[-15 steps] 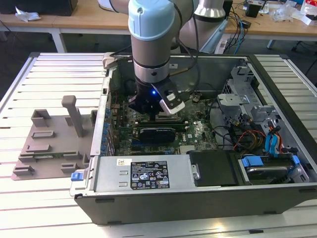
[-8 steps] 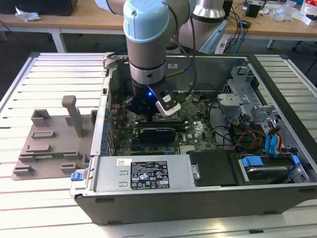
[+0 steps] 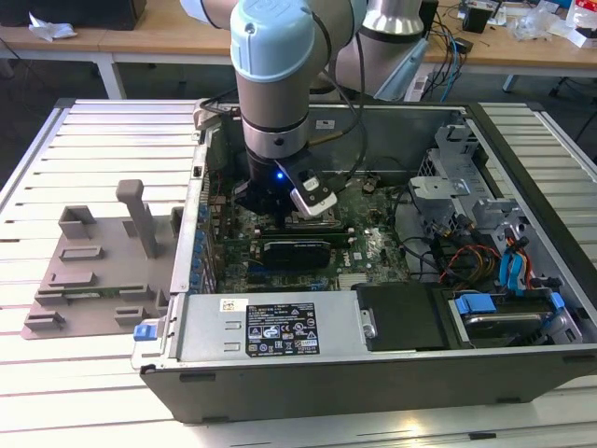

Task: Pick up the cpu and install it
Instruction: 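Install the second cpu locking lever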

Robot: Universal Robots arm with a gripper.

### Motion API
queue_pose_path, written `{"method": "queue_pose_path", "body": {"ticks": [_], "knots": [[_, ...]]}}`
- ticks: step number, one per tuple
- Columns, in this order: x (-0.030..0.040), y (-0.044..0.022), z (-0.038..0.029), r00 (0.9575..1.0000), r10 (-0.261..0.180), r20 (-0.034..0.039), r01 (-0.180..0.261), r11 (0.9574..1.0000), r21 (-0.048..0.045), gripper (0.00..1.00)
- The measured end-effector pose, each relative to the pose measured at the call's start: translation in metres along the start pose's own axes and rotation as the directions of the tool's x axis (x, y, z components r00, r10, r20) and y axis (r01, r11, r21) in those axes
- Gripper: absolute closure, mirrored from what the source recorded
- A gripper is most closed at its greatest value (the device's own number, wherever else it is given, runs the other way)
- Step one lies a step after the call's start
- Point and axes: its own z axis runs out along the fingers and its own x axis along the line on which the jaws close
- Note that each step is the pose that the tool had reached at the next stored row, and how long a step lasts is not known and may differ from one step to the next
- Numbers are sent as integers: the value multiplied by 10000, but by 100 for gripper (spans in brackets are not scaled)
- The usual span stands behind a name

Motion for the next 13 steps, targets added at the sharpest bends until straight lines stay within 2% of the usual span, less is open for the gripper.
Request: {"method": "queue_pose_path", "body": {"ticks": [3,8,12,13], "knots": [[-2,40,33,10000,-1,2,1,10000,-3,89],[1,21,45,10000,2,1,-2,10000,-1,89],[-19,35,-82,10000,-3,-8,3,10000,41,89],[-36,39,-128,10000,-1,-29,1,10000,81,89]]}}
